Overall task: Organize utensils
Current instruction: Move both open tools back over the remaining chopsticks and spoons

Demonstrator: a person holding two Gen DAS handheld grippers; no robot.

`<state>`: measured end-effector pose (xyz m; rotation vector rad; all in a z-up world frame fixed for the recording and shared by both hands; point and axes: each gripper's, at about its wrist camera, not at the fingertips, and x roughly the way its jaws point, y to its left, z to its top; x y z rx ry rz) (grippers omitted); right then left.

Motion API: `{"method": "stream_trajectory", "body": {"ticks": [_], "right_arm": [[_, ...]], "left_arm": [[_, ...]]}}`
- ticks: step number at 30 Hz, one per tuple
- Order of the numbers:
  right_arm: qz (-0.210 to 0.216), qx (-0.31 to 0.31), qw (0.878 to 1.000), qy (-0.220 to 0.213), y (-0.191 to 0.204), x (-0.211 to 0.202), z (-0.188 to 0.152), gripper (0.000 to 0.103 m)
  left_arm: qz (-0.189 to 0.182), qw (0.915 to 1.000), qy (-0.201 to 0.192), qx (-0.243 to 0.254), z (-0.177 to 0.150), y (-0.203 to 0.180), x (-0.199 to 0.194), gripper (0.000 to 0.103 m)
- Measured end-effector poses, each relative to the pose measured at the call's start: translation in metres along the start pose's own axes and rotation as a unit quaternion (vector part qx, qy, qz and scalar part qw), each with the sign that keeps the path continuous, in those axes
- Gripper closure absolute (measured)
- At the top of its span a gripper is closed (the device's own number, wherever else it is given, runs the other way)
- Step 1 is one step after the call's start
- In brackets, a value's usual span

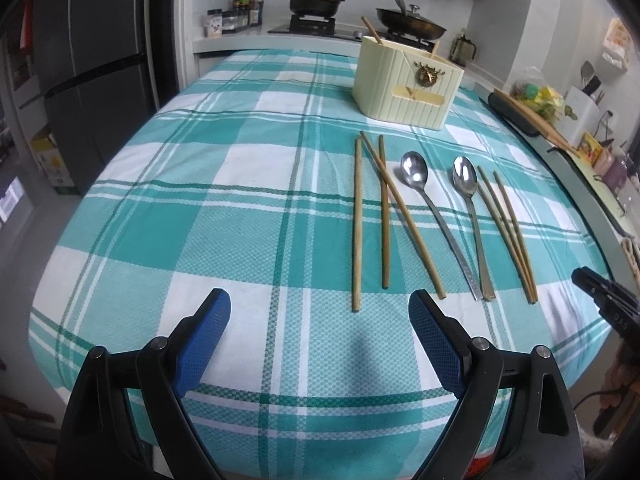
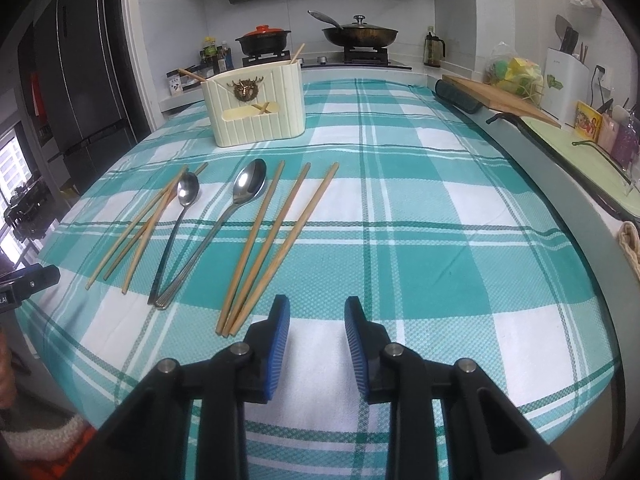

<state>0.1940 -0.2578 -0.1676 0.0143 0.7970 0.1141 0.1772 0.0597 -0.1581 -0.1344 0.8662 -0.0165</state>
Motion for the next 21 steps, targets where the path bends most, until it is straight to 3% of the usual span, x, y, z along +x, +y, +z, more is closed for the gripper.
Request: {"method": "stream_trajectory", "body": {"ticks": [6, 21], "right_arm": [[0.0, 0.004, 1.0, -0.015, -0.001, -0.008, 0.004, 0.074], [-0.006, 0.002, 1.0, 0.0, -0.006, 0.006, -0.003, 0.074]], "left_arm": [[0.007, 0.9999, -0.013, -0.001, 0.001, 0.003, -0.008, 0.011], [0.014, 0.9999, 0.007, -0.001, 0.0, 0.002, 0.007, 0.011]]}}
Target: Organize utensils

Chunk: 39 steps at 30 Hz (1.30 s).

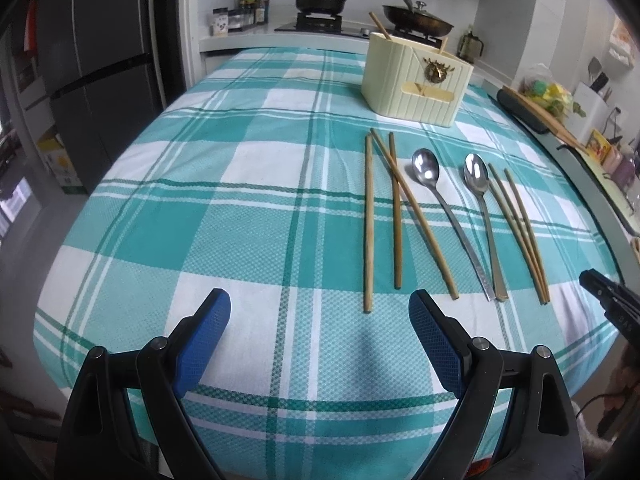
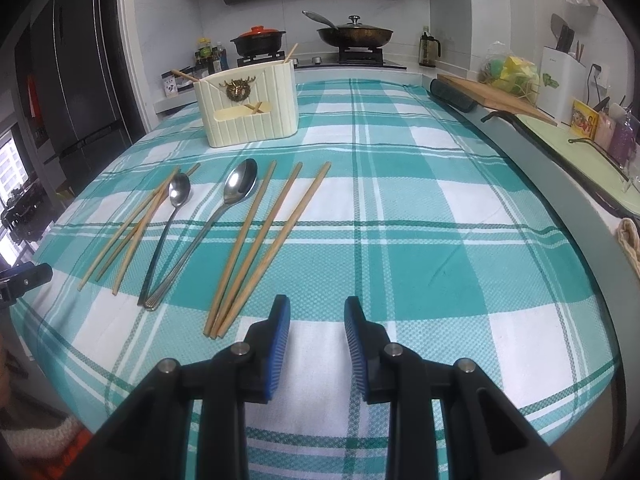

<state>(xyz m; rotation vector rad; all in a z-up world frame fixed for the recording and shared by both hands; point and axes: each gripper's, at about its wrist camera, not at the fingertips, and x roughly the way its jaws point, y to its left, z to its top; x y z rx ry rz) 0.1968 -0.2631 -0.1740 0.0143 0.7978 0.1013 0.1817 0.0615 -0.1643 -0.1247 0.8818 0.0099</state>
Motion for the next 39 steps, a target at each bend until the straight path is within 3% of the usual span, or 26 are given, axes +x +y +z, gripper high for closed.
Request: {"method": "stream_trajectory", "body": {"ticks": [10, 17, 20, 26, 28, 35, 39], "right_arm": [[0.006, -0.002, 1.0, 0.012, 0.0, 0.012, 0.006, 0.074], [0.058, 0.026, 0.997, 0.04, 0.004, 0.037, 0.033, 0.074], [0.074, 0.057, 0.994, 0.059, 0.005, 0.061, 0.046, 0.08], [0.05, 0.037, 0.996, 0.068, 0.016, 0.091, 0.056, 0.084], [0.036, 0.015, 0.997, 0.067, 0.021, 0.091, 0.056, 0.089], [-0.034, -0.002, 0.998, 0.059, 0.007, 0.085, 0.052, 0.096], [-0.049, 0.009, 0.997, 0.058, -0.009, 0.078, 0.046, 0.097]], "left_arm": [[0.001, 1.0, 0.003, 0.008, 0.01, 0.004, 0.016, 0.011], [0.002, 1.0, -0.001, 0.008, 0.021, 0.004, 0.021, 0.011], [0.002, 1.0, 0.0, 0.002, 0.021, 0.007, 0.02, 0.011], [0.014, 0.9998, -0.001, 0.015, 0.019, 0.007, 0.016, 0.01], [0.014, 0.9997, 0.003, 0.02, 0.022, 0.006, 0.02, 0.009], [-0.031, 0.999, 0.022, 0.023, 0.054, 0.002, 0.04, 0.008], [-0.03, 0.9981, 0.03, 0.046, 0.072, -0.008, 0.062, 0.008]]}}
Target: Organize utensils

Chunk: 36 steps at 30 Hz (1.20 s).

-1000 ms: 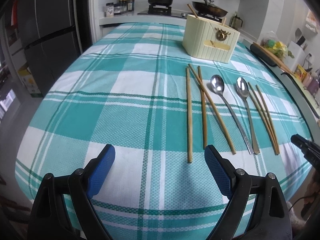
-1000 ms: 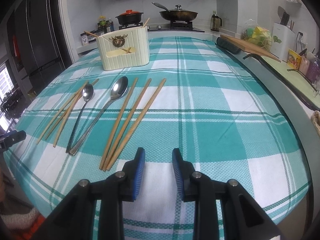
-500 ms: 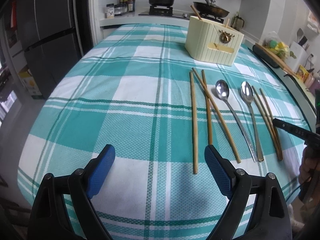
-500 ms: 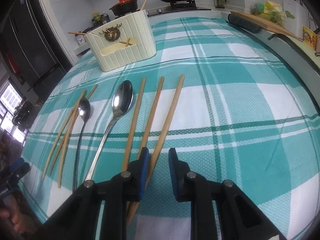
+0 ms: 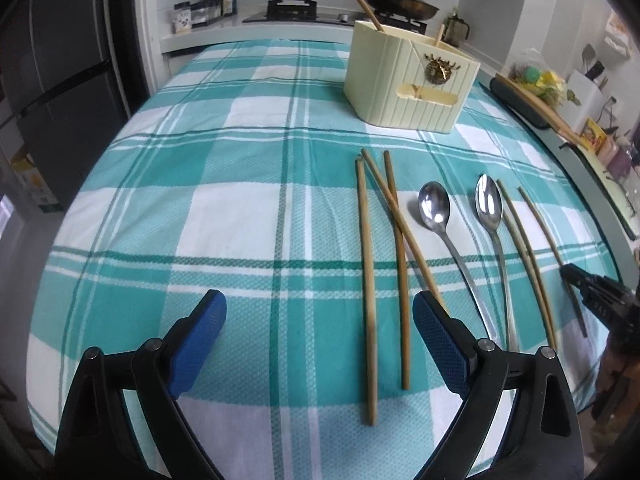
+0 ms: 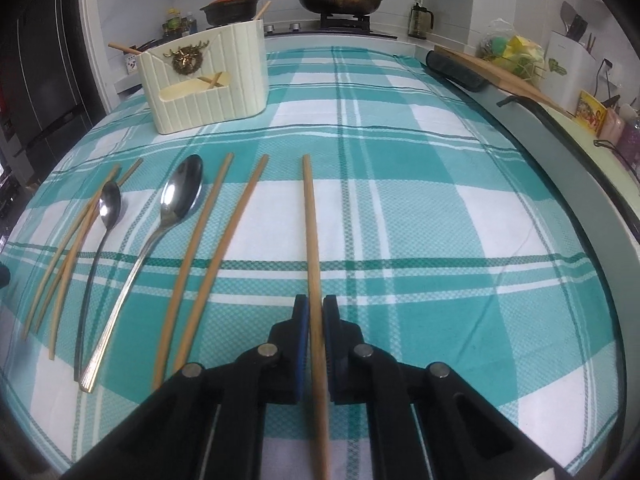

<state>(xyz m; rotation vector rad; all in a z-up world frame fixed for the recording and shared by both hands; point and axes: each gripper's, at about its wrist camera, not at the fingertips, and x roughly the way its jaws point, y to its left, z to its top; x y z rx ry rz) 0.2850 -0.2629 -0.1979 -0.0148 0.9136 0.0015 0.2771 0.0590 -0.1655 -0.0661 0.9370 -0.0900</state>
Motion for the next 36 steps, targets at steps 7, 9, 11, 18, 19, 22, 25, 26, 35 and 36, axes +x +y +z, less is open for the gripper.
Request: {"method": "stream_trajectory", "body": {"ticks": [7, 9, 11, 18, 19, 22, 25, 26, 35, 36], "right_arm": [[-0.01, -0.004, 1.0, -0.004, -0.006, -0.006, -0.008, 0.097], [-0.008, -0.003, 1.0, -0.005, -0.007, -0.006, -0.008, 0.097], [-0.004, -0.001, 1.0, -0.005, -0.008, -0.006, -0.009, 0.097], [0.004, -0.002, 1.0, -0.011, -0.011, -0.007, -0.012, 0.097], [0.003, -0.005, 1.0, -0.011, -0.01, -0.007, -0.012, 0.097], [-0.002, -0.014, 1.0, -0.013, -0.008, -0.006, -0.011, 0.097], [-0.005, -0.01, 1.0, -0.015, -0.01, -0.006, -0.011, 0.097], [-0.007, -0.01, 1.0, -0.017, -0.01, -0.006, -0.012, 0.097], [-0.033, -0.004, 0.999, -0.021, -0.02, -0.012, -0.02, 0.097], [-0.037, -0.005, 0.999, -0.02, -0.022, -0.013, -0.022, 0.097]], "left_arm": [[0.036, 0.9991, 0.012, 0.017, 0.018, -0.002, 0.048, 0.008], [0.048, 0.9984, 0.023, 0.022, 0.018, -0.003, 0.057, 0.009], [0.056, 0.9977, 0.02, 0.031, 0.016, -0.006, 0.059, 0.009], [0.083, 0.9938, 0.007, 0.074, 0.012, -0.023, 0.054, 0.018], [0.071, 0.9949, 0.008, 0.071, 0.012, -0.024, 0.053, 0.029], [0.047, 0.9966, 0.007, 0.067, 0.009, -0.03, 0.049, 0.064], [0.054, 0.9953, 0.003, 0.08, 0.005, -0.041, 0.047, 0.097], [0.056, 0.9952, 0.002, 0.081, 0.004, -0.042, 0.046, 0.097], [0.044, 0.9984, 0.01, -0.033, -0.019, -0.004, 0.021, 0.097], [0.044, 0.9983, 0.011, -0.036, -0.022, -0.002, 0.019, 0.097]]}}
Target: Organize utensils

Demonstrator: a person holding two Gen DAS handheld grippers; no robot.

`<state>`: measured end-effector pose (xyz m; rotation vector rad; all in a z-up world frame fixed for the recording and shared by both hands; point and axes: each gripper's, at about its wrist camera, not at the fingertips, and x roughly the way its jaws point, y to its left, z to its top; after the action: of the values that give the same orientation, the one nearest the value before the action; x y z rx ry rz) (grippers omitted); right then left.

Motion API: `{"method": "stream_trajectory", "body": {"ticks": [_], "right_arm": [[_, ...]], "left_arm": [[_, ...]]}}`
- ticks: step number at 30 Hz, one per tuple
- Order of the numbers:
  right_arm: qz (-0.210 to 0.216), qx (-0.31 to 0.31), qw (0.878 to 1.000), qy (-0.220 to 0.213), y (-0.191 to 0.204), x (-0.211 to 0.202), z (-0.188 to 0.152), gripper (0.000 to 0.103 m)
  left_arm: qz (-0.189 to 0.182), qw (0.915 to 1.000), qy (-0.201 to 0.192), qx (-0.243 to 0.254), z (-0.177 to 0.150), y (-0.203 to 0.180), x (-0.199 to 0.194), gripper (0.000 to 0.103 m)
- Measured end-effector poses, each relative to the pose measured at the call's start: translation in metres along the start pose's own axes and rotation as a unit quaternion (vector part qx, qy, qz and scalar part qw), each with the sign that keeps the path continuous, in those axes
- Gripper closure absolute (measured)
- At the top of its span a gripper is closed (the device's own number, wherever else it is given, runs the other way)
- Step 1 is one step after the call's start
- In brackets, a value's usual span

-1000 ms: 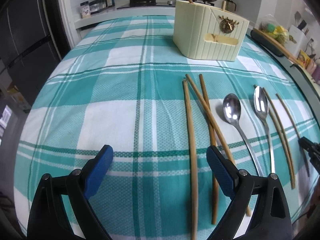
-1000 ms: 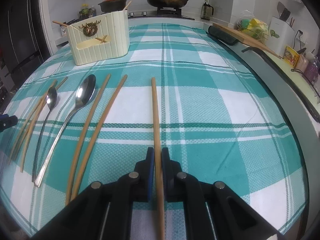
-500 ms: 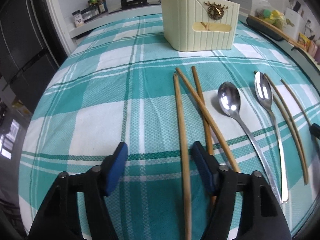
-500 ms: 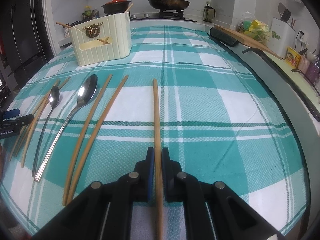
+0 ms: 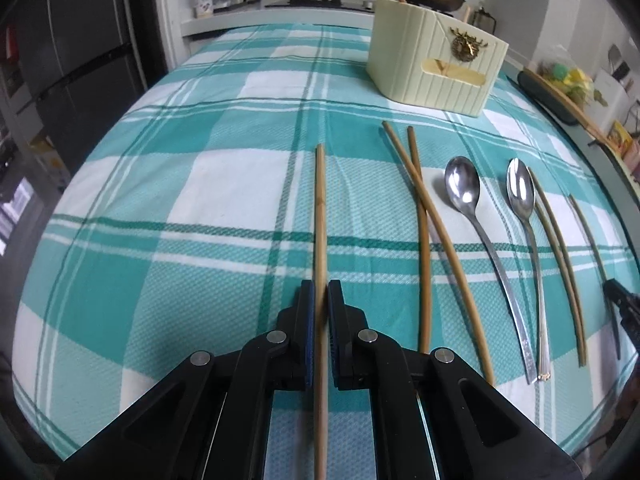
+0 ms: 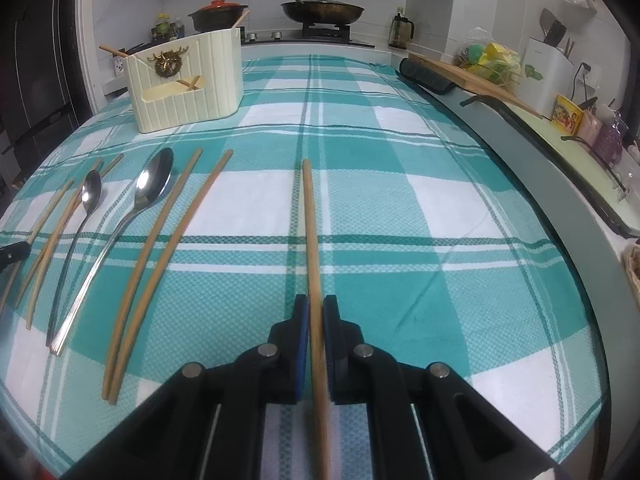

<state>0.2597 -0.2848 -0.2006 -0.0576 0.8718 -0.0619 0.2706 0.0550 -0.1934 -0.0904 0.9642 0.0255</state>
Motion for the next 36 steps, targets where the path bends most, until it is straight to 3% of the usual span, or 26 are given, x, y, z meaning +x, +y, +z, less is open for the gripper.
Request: {"method": "stream_trajectory", "body": {"ticks": [5, 6, 7, 9, 10, 22, 24, 26, 31, 36], "right_arm": [[-0.009, -0.01, 1.0, 0.003, -0.001, -0.003, -0.004, 0.097], [-0.011, -0.011, 1.0, 0.002, -0.001, -0.003, -0.003, 0.096], [-0.01, -0.01, 1.0, 0.001, 0.0, -0.002, -0.003, 0.093], [-0.008, -0.006, 1.0, 0.002, 0.0, -0.002, -0.002, 0.092], [-0.005, -0.004, 1.0, 0.003, 0.0, -0.002, -0.002, 0.092], [0.005, -0.021, 1.0, 0.013, 0.005, -0.006, -0.004, 0.088], [0.009, -0.022, 1.0, 0.015, 0.006, -0.007, -0.004, 0.083], [0.024, -0.022, 0.999, 0.018, 0.005, -0.007, -0.003, 0.074], [0.058, -0.028, 0.997, 0.038, 0.002, -0.006, 0.001, 0.073], [0.105, -0.012, 0.992, 0.074, -0.011, 0.002, 0.014, 0.073]], "left_arm": [[0.001, 1.0, -0.004, 0.003, -0.008, 0.006, -0.005, 0.093], [0.003, 1.0, -0.006, 0.006, -0.009, 0.006, -0.006, 0.083], [0.004, 0.9999, -0.008, 0.01, -0.009, 0.005, -0.005, 0.066], [0.01, 0.9998, -0.01, 0.015, -0.01, 0.004, -0.005, 0.045], [0.011, 0.9997, -0.01, 0.018, -0.01, 0.003, -0.004, 0.043], [-0.006, 0.9992, -0.007, 0.038, -0.007, 0.002, -0.011, 0.036], [-0.014, 0.9991, -0.01, 0.04, -0.005, 0.002, -0.016, 0.034], [-0.024, 0.999, -0.013, 0.036, -0.001, 0.006, -0.022, 0.032], [-0.069, 0.9974, -0.017, 0.013, 0.017, 0.027, -0.031, 0.031], [-0.097, 0.9943, 0.027, 0.035, 0.036, 0.028, -0.012, 0.029]]}}
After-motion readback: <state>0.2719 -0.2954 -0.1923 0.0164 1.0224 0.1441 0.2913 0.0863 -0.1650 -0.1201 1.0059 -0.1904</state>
